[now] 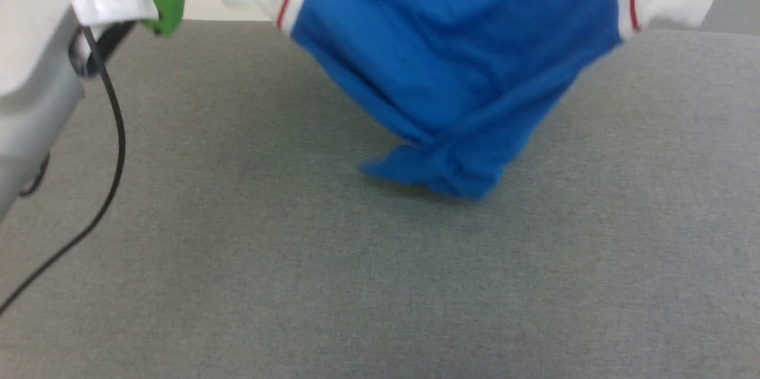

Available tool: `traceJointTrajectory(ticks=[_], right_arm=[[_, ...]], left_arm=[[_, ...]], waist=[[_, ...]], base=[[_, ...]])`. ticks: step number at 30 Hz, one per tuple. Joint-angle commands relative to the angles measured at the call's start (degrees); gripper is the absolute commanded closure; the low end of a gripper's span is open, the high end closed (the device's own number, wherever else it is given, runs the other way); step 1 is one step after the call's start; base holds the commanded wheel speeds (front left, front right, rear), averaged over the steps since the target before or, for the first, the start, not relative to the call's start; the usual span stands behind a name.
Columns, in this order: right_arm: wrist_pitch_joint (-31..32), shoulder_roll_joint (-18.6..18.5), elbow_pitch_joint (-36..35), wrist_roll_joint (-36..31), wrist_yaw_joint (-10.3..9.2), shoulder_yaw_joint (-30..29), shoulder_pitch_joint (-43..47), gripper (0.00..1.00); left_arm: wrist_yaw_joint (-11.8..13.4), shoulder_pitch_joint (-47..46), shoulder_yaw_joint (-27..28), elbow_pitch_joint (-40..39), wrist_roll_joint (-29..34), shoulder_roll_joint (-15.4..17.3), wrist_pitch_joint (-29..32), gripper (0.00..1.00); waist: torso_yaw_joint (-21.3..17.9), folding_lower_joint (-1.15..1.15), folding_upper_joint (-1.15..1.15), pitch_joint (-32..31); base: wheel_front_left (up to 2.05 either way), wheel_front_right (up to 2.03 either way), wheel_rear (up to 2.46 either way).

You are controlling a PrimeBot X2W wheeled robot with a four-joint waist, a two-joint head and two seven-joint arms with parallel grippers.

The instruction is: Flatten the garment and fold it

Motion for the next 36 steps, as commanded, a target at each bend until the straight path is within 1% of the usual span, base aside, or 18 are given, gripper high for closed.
traceJointTrajectory(ticks=[1,2,7,14,19,21,23,26,29,32,33,36], right_arm=[[-0.8,0.8,0.6,-1.2,-0.08,-0.2,-1.9,1.0],[-1.6,1.2,1.2,-2.4,-0.08,-0.6,-3.4,1.0],[-3.7,3.2,4.4,-7.4,-0.08,-2.0,-10.7,1.0],[-6.8,6.8,10.7,-14.8,-0.08,-5.0,-22.4,1.0],[-9.4,8.6,15.4,-19.4,-0.08,-8.0,-31.5,1.0],[-10.1,9.3,16.8,-20.9,-0.08,-9.0,-34.7,1.0],[-10.9,9.7,18.1,-22.4,-0.08,-9.6,-37.6,1.0],[-12.0,10.2,19.7,-23.9,-0.08,-10.1,-41.1,1.0],[-13.2,11.2,21.5,-24.9,-0.08,-10.5,-43.6,1.0],[-14.2,12.1,23.1,-25.5,-0.08,-10.4,-44.7,1.0],[-14.6,12.4,23.7,-25.6,-0.08,-10.4,-44.9,1.0],[-15.4,13.0,25.2,-25.8,-0.08,-9.7,-44.2,1.0]], left_arm=[[0.7,-2.3,0.7,0.4,1.0,-0.7,-1.4,1.0],[1.2,-3.9,1.4,0.7,1.6,-1.0,-2.8,1.0],[2.2,-10.8,3.2,3.4,3.5,-2.9,-5.9,1.0],[3.9,-23.0,5.3,8.3,7.5,-5.6,-11.3,1.0],[5.0,-31.6,6.8,12.0,9.9,-6.5,-15.1,1.0],[5.4,-34.3,7.3,13.4,10.6,-6.7,-15.8,1.0],[6.3,-36.8,7.5,14.6,11.6,-6.9,-16.4,1.0],[7.4,-38.9,8.8,15.8,11.4,-7.7,-17.1,1.0],[7.7,-39.9,10.4,16.3,10.5,-8.2,-17.7,1.0],[7.9,-40.1,11.2,16.6,10.2,-8.3,-17.9,1.0],[8.4,-40.0,12.2,16.5,9.6,-8.2,-18.1,1.0],[8.2,-38.5,12.4,16.3,9.5,-7.5,-18.2,1.0]], waist=[[-1.1,0.0,-0.01,0.0],[-1.3,0.0,-0.01,0.6],[-1.8,0.0,-0.01,4.4],[-2.4,0.0,-0.01,12.5],[-2.6,0.0,-0.01,18.1],[-2.7,0.0,-0.01,19.8],[-2.7,0.0,-0.01,21.2],[-2.5,0.0,-0.01,22.9],[-2.5,0.0,-0.01,23.9],[-2.6,0.0,-0.01,24.4],[-2.7,0.0,-0.01,24.7],[-2.7,0.0,-0.01,24.9]], base=[[0.0,0.0,0.0],[0.0,0.0,0.0],[0.0,0.0,0.0],[0.0,0.0,0.0],[0.0,0.0,0.0],[0.0,0.0,0.0],[0.0,0.0,0.0],[0.0,0.0,0.0],[0.0,0.0,0.0],[0.0,0.0,0.0],[0.0,0.0,0.0],[0.0,0.0,0.0]])
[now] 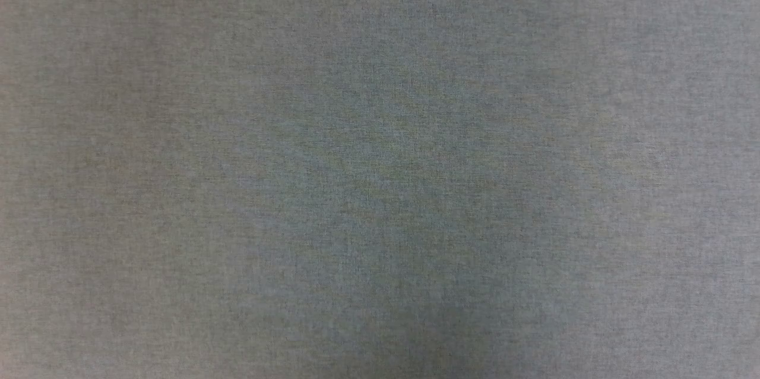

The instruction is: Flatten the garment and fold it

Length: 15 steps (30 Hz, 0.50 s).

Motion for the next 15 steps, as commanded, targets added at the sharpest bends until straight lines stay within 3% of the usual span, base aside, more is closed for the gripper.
traceJointTrajectory(ticks=[1,8,15], right_arm=[[-0.7,0.3,0.8,-0.2,-0.09,0.3,0.4,1.0],[-2.8,1.1,2.5,1.9,-0.09,2.2,6.1,1.0],[-4.2,0.1,-1.3,6.7,-0.09,5.4,18.2,1.0]], left_arm=[[0.0,1.1,-0.2,-0.3,-0.3,0.6,-0.4,1.0],[0.5,9.4,1.8,-2.0,-2.7,1.3,-0.5,1.0],[-0.2,22.9,5.5,-6.9,-3.6,3.0,-0.5,1.0]], waist=[[0.0,-0.01,0.0,0.3],[1.0,-0.01,0.0,-0.7],[1.3,-0.01,0.0,-4.0]], base=[[0.0,0.0,0.0],[0.0,0.0,0.0],[0.0,0.0,0.0]])
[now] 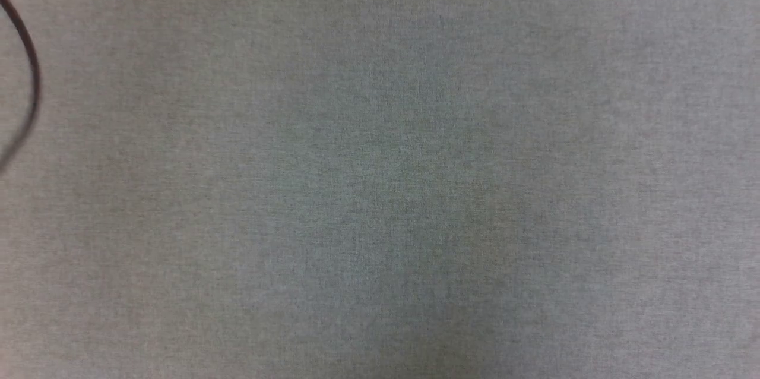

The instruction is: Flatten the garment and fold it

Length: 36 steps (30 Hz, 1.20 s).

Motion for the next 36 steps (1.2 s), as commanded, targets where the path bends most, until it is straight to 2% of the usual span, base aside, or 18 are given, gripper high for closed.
traceJointTrajectory(ticks=[1,9,20,29,36], right_arm=[[-0.5,-0.6,-1.5,1.6,-0.09,0.4,3.1,1.0],[-0.6,-4.0,-13.2,8.1,-0.09,3.5,22.8,1.0],[-0.6,-8.0,-23.2,12.8,-0.09,5.9,51.4,1.0],[-0.6,-12.5,-30.0,12.1,-0.09,1.3,72.3,1.0],[-0.2,-13.4,-34.8,10.1,-0.09,-5.3,86.8,1.0]], left_arm=[[-0.2,3.9,1.5,-1.5,-0.8,1.1,-0.4,1.0],[-0.3,29.9,10.8,-13.0,1.1,3.0,-0.4,1.0],[-0.2,67.6,21.7,-20.9,1.4,0.7,-0.4,1.0],[1.2,88.4,27.0,-25.8,2.6,-0.1,-0.4,1.0],[3.3,98.9,31.1,-27.9,2.4,-0.6,-0.4,1.0]], waist=[[0.0,-0.01,0.0,-2.2],[-0.2,-0.01,0.0,-11.2],[-0.3,-0.01,0.0,-23.1],[-0.7,-0.01,0.0,-29.9],[-1.5,-0.01,0.0,-32.7]], base=[[0.0,0.0,0.0],[0.0,0.0,0.0],[0.0,0.0,0.0],[0.0,0.0,0.0],[0.0,0.0,0.0]])
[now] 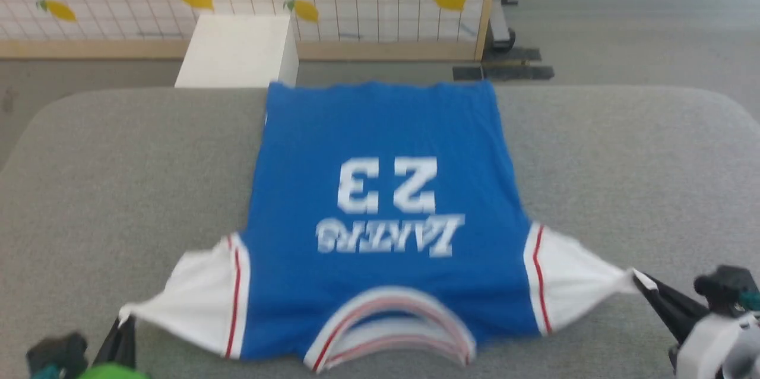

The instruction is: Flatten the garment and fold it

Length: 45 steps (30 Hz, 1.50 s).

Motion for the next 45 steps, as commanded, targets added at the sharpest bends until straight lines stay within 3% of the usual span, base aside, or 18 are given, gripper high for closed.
traceJointTrajectory(ticks=[1,12,19,20,21,22,31,36,39,45], right_arm=[[0.1,-0.3,-0.7,-0.7,-0.11,-2.0,1.7,1.0],[7.9,1.8,-10.3,-8.7,-0.11,-15.7,22.4,1.0],[11.8,4.7,-13.6,-12.7,-0.11,-20.4,28.4,1.0],[12.4,5.5,-14.2,-12.5,-0.11,-21.2,28.6,0.71],[12.8,6.2,-14.7,-12.0,-0.11,-22.1,28.6,0.1],[13.0,7.0,-15.4,-11.5,-0.11,-23.8,28.3,0.0],[17.6,6.5,-26.5,-13.0,-0.11,-34.9,22.9,0.0],[21.7,4.1,-30.7,-12.5,-0.11,-40.3,13.4,0.0],[24.8,1.8,-30.7,-11.7,-0.11,-40.0,6.3,0.0],[36.9,-3.4,-26.9,-5.9,-0.11,-31.5,-10.2,0.0]], left_arm=[[0.7,2.4,1.2,-0.2,0.6,0.2,-0.3,1.0],[0.4,11.1,5.2,-1.5,3.9,-2.0,-0.3,1.0],[0.0,10.4,4.9,-0.1,6.8,-3.9,-0.3,1.0],[-0.2,9.9,5.0,0.0,7.0,-4.3,-0.3,1.0],[-0.3,9.6,5.1,0.1,7.2,-4.6,-0.3,1.0],[-0.4,9.3,5.2,0.1,7.6,-4.8,-0.3,1.0],[-1.3,8.1,6.4,-2.3,9.7,-7.2,-0.3,1.0],[-1.8,6.0,5.9,-4.3,11.5,-8.1,-0.3,1.0],[-2.5,4.1,5.5,-4.9,12.4,-8.8,-0.3,1.0],[-4.0,0.2,5.5,-6.1,14.5,-10.9,-0.3,1.0]], waist=[[-1.0,0.01,0.0,-1.6],[-0.4,0.01,0.0,-0.9],[0.2,0.01,0.0,1.0],[0.3,0.01,0.0,1.3],[0.4,0.01,0.0,1.5],[0.5,0.01,0.0,1.7],[1.9,0.01,0.0,2.6],[4.6,0.01,0.0,4.6],[6.6,0.01,0.0,6.6],[10.5,0.01,0.0,11.7]], base=[[0.0,0.0,0.0],[0.0,0.0,0.0],[0.0,0.0,0.0],[0.0,0.0,0.0],[0.0,0.0,0.0],[0.0,0.0,0.0],[0.0,0.0,0.0],[0.0,0.0,0.0],[0.0,0.0,0.0],[0.0,0.0,0.0]])
